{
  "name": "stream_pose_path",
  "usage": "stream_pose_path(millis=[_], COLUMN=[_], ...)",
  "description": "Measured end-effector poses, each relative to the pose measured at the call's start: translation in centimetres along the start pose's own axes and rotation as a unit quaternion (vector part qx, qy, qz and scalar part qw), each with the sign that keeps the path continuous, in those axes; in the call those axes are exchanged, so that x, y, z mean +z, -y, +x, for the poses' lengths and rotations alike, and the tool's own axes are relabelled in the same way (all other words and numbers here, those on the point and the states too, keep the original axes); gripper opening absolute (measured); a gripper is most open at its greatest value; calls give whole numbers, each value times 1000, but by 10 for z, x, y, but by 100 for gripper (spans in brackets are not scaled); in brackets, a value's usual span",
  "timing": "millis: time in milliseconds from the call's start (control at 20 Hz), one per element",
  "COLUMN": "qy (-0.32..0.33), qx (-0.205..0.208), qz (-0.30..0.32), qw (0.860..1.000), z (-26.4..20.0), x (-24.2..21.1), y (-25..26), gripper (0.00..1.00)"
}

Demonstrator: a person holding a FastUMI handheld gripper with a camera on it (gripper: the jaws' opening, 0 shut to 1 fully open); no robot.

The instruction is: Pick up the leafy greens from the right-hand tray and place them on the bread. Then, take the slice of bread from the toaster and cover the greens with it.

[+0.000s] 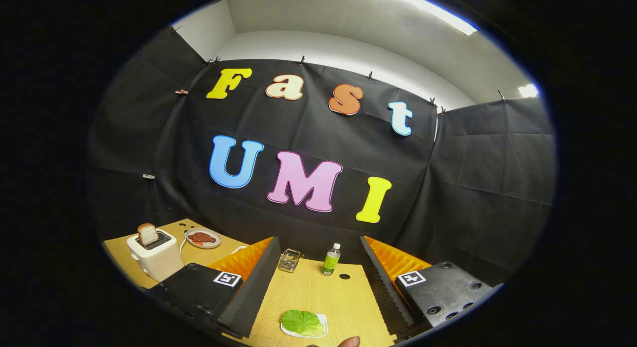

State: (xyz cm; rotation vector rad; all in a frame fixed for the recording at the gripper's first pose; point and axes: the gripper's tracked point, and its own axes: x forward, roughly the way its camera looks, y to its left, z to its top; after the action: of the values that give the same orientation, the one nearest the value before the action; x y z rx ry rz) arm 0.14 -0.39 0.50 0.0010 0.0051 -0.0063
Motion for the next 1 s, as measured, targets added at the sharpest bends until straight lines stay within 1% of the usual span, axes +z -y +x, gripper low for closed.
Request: stream_pose_path(millis=[350,650,850,1000], qy=[-4,-7,-25,-68], qx=[-3,3,32,72], qz=[7,5,-2,-11], qw=[1000,1000,999,995], z=[-1,3,12,23], x=[-4,-8,-22,-50], y=[-1,-1,-1,-6], gripper=[98,98,98,98])
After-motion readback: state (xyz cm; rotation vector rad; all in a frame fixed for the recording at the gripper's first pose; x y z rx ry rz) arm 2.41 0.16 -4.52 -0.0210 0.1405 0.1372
